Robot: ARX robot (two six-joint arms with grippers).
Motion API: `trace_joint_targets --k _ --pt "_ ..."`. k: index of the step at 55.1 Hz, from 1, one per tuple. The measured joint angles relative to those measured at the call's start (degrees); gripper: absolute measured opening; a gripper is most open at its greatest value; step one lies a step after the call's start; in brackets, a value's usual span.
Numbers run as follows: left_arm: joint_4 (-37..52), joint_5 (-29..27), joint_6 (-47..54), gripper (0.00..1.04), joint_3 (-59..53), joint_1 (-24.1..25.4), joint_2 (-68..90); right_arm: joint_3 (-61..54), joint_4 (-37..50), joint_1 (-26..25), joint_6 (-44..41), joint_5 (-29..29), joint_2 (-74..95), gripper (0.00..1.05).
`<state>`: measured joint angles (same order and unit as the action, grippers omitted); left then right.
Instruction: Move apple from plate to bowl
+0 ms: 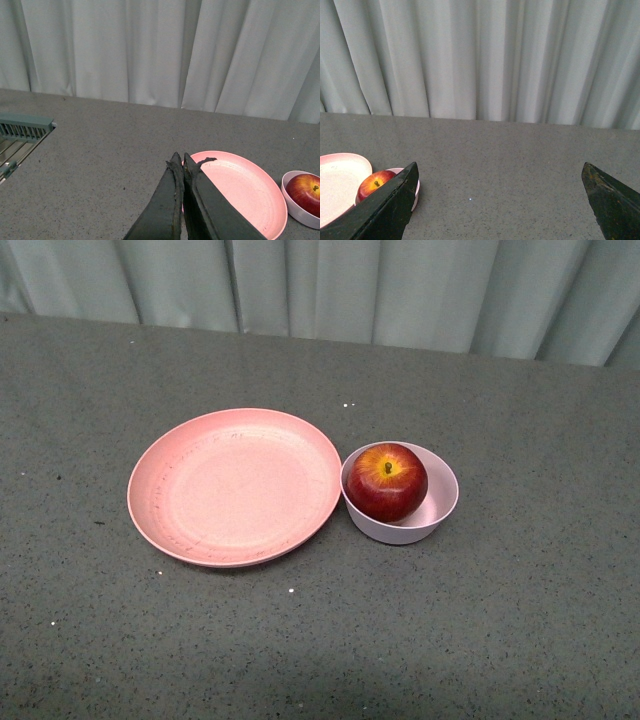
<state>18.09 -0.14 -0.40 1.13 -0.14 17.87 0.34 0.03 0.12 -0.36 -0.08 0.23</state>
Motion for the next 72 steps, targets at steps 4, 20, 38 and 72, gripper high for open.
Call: trace_joint_targets --k 4,20,38,72 --pt "-1.66 0.00 0.00 0.04 0.00 0.00 -1.66 0.00 0.00 0.00 0.00 0.00 0.00 0.95" --pt "-6.12 0.00 0.00 0.04 0.00 0.00 -6.12 0.00 0.00 0.00 0.00 0.00 0.00 0.95" --pt "-17.94 0.13 0.02 0.04 0.02 0.00 -17.53 0.00 0.00 0.00 0.02 0.00 0.00 0.95" --pt "-17.97 0.13 0.15 0.98 0.02 0.00 -17.57 0.00 0.00 0.00 0.00 0.00 0.00 0.95"
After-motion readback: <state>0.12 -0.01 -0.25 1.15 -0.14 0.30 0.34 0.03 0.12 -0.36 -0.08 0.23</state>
